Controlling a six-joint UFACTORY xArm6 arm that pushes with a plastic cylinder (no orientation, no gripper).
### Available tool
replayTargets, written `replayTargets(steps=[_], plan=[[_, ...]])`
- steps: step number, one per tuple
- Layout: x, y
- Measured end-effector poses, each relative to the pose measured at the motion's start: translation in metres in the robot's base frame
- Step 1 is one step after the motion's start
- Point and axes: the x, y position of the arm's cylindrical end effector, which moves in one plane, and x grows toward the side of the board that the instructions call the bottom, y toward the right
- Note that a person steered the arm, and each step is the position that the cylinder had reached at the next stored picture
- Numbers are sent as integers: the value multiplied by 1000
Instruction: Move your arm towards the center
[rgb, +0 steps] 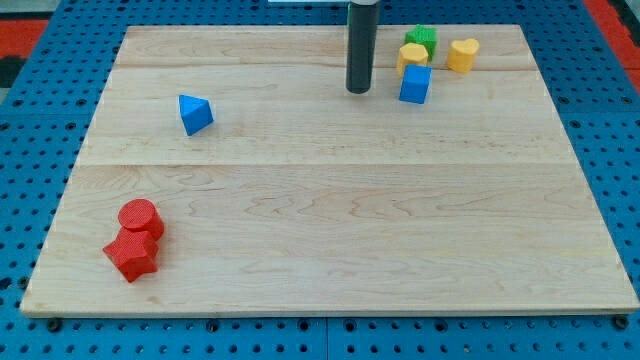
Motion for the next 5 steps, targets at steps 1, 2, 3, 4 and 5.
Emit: replayTargets(steps=[1, 2, 3, 4, 5], plan=[[0, -19], [0, -39], [7, -50], [27, -50], [41, -52]])
